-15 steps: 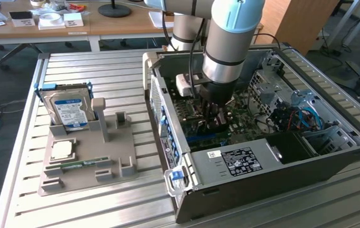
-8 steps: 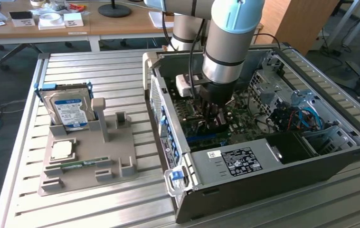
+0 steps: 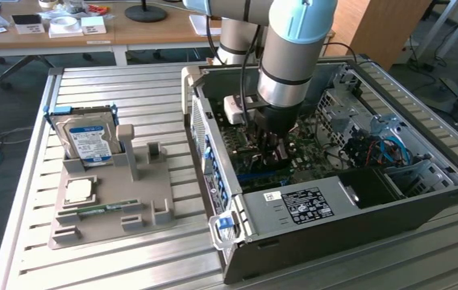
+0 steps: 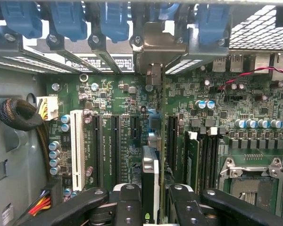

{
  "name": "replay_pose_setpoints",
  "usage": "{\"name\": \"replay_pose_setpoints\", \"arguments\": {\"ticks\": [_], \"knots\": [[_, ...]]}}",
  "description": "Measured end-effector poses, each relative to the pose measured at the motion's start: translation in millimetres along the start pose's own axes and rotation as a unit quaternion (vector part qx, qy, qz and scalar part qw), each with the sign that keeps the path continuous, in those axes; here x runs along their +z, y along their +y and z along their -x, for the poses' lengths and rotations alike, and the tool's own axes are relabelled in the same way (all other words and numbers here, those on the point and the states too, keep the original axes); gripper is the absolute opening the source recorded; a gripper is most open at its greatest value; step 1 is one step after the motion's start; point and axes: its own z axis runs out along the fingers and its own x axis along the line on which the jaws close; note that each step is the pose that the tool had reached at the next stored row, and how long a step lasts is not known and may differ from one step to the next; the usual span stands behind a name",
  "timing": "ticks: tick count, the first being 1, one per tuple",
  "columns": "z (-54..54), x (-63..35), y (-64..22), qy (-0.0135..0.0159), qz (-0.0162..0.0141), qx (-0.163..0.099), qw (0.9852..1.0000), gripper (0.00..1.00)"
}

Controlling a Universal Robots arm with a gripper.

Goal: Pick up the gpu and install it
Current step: 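Insert the gpu into the slot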

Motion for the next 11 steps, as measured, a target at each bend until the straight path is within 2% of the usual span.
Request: {"name": "replay_pose_setpoints", "arguments": {"ticks": [11], "knots": [[0.0,2.7,1.7,0.0,0.0,0.0,1.0,0.27]]}}
